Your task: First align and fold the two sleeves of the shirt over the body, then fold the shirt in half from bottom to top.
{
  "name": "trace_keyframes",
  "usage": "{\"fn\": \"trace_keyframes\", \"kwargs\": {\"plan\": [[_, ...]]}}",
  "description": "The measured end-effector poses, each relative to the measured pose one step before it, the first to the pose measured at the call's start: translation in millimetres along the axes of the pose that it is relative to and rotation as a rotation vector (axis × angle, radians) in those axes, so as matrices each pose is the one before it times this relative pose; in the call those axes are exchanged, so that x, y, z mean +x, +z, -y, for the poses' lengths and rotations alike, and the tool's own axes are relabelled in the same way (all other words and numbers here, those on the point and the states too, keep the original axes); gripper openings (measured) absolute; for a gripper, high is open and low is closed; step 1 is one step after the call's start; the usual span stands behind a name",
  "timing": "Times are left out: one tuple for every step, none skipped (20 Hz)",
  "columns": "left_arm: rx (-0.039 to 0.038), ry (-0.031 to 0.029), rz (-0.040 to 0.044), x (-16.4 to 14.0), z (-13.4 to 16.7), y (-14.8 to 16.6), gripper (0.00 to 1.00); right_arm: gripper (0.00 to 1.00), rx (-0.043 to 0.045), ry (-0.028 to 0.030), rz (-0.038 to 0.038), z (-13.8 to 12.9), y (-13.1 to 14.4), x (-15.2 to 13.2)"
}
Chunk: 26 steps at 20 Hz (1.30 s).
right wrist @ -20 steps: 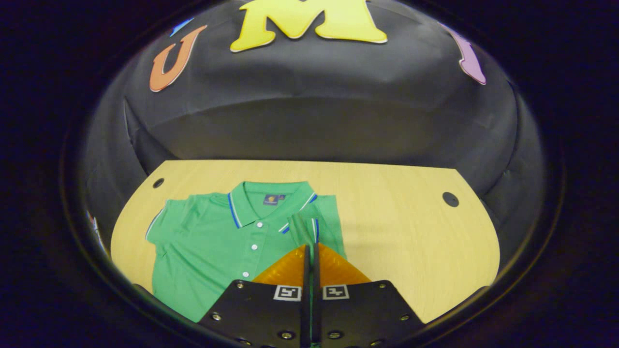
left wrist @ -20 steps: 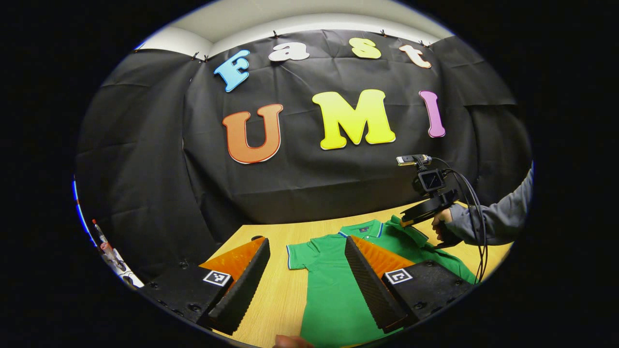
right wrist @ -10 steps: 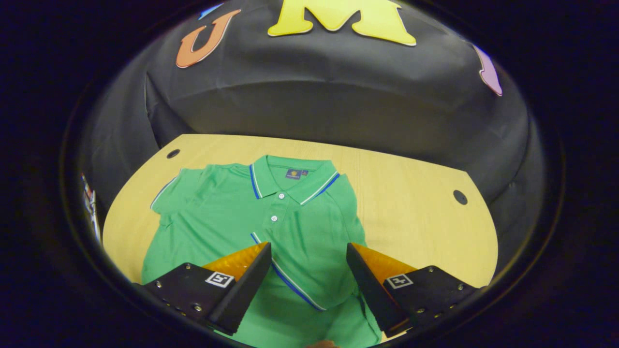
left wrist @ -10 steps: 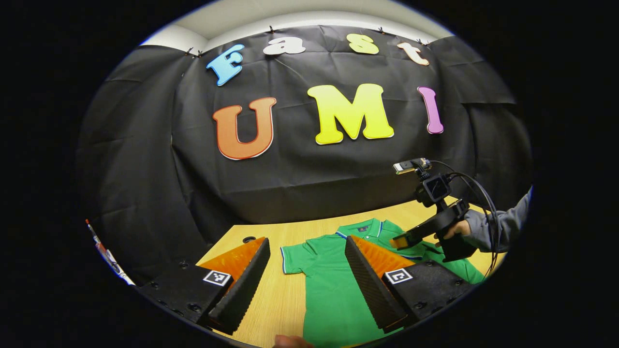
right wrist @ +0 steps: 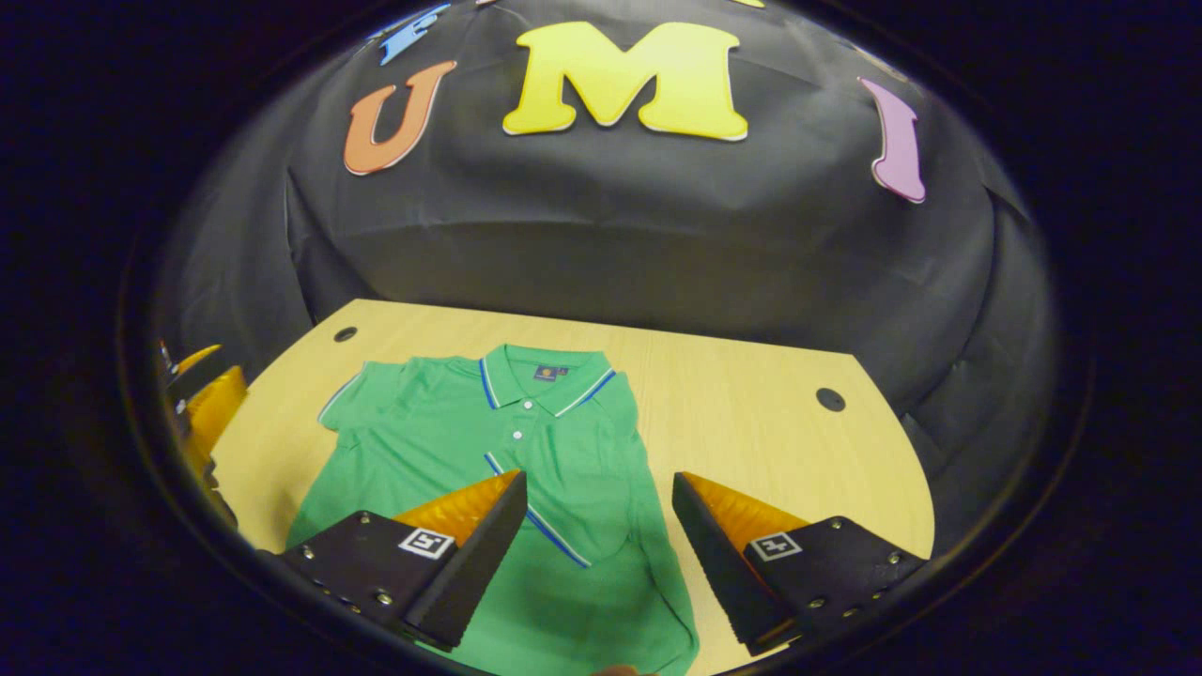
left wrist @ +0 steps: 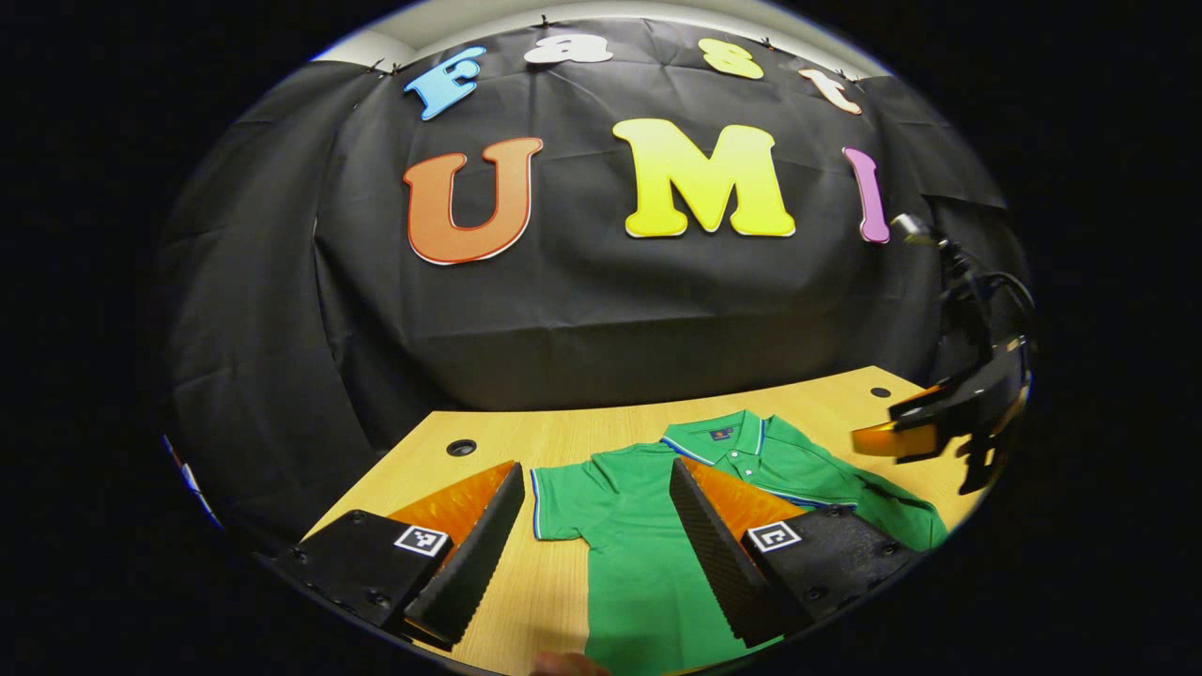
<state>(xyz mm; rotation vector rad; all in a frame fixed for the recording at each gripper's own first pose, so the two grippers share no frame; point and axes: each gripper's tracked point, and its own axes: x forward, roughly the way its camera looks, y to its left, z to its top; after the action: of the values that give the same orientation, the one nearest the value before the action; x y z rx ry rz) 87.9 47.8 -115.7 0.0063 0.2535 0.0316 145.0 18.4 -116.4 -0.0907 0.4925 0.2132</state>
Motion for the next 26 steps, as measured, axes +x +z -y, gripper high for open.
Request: {"fn": "trace_keyframes", "kwargs": {"plan": [[-0.02730,0.01453,-0.01545,6.54,-0.72,-2.57,0.99,0.98,-0.00334,0.01098,0.02398,2.18,2.74,-15.72],[-0.02531,0.02205,-0.00451,10.09,-2.59,-1.20,0.99,0.98,-0.00146,0.01496,0.02889,1.90,4.24,-15.78],[-0.00936,0.02913,-0.00601,10.24,-3.85,-1.07,0.99,0.98,0.00499,0.02065,0.02455,-0.15,2.67,-15.53],[-0.00811,0.03743,-0.00900,7.42,-5.72,-3.68,0.99,0.98,0.00876,0.02663,0.01985,-1.19,2.60,-16.04],[-0.02374,0.02566,0.00106,11.30,-4.58,0.72,0.99,0.99,0.00545,0.01319,0.02428,2.15,3.25,-15.53],[-0.02530,0.01869,-0.00328,12.74,-2.07,1.78,0.99,0.98,-0.00311,0.00974,0.01805,1.74,2.83,-15.13],[-0.01470,0.02388,-0.01962,13.79,-6.04,-3.40,0.99,0.98,-0.00859,-0.00119,0.00440,4.37,-1.36,-14.97],[-0.00877,0.01114,-0.02091,14.91,-3.87,-5.84,0.99,0.98,-0.00135,-0.00386,0.01182,4.25,1.97,-15.29],[0.00106,0.00848,-0.02549,16.87,-3.54,-5.77,0.99,0.98,0.01317,-0.00615,0.01381,2.69,3.03,-12.56],[0.00754,0.01053,-0.02979,15.11,-3.48,-7.07,0.99,0.98,0.02113,-0.00480,0.00857,3.00,1.39,-12.05],[0.01031,0.00234,-0.03385,14.88,-1.88,-7.66,1.00,0.98,0.01862,-0.01100,0.00306,4.53,-0.98,-11.64],[0.00880,-0.00077,-0.02674,13.68,-2.12,-3.85,0.99,0.98,0.01232,-0.01477,-0.00182,5.27,-0.54,-9.16],[-0.00148,-0.00080,-0.02641,11.74,-0.43,-5.33,0.99,0.98,0.00941,-0.01603,-0.00188,5.09,-1.57,-8.12],[-0.00743,-0.00113,-0.03310,10.65,0.26,-4.82,1.00,0.98,0.01054,-0.01437,-0.00583,4.26,-2.27,-6.03],[-0.01091,0.00194,-0.02713,9.75,-1.99,-2.51,1.00,0.98,0.00960,-0.00984,-0.01363,3.03,-4.88,-6.83],[-0.01935,0.00252,-0.03228,8.54,-1.48,-3.98,1.00,0.98,0.00691,-0.01300,-0.02235,3.31,-6.25,-3.22],[-0.01670,0.00968,-0.02528,6.65,-2.31,-0.25,1.00,0.98,0.01336,-0.01091,-0.01828,3.79,-7.72,-3.14],[-0.01248,0.01242,-0.00955,6.97,-2.13,0.06,1.00,0.98,0.02290,-0.00755,-0.01059,2.14,-4.25,-3.81],[-0.00481,0.00990,-0.00136,4.80,-2.85,2.14,0.99,0.98,0.02365,-0.00800,-0.01095,2.10,-5.57,-2.63],[0.00312,0.00764,-0.00146,5.01,-1.38,1.79,0.99,0.98,0.01841,-0.00969,-0.01530,2.86,-6.47,-0.62],[0.00931,0.00578,-0.00095,4.25,-2.24,1.81,0.99,0.98,0.01898,-0.00478,-0.01646,4.40,-7.18,-0.96],[0.00843,-0.00189,-0.01160,5.18,0.70,-2.21,0.99,0.98,0.01788,-0.00026,-0.00646,0.29,-2.73,-0.29],[0.00747,-0.00213,-0.01858,4.03,1.38,-3.93,0.99,0.98,0.01378,-0.00086,-0.00326,0.93,-1.42,-0.15],[0.00767,0.00512,-0.01375,2.57,-1.28,-2.13,0.99,0.98,0.00808,-0.00298,-0.00195,0.82,0.02,-0.42],[0.00504,0.00196,-0.01407,2.79,-0.34,-3.84,0.99,0.98,0.00635,-0.00236,0.00223,0.89,0.96,-0.80],[0.00325,-0.00450,-0.02098,4.66,1.62,-6.65,0.99,0.98,0.00412,-0.00392,0.00426,0.96,2.49,-0.12]]}}
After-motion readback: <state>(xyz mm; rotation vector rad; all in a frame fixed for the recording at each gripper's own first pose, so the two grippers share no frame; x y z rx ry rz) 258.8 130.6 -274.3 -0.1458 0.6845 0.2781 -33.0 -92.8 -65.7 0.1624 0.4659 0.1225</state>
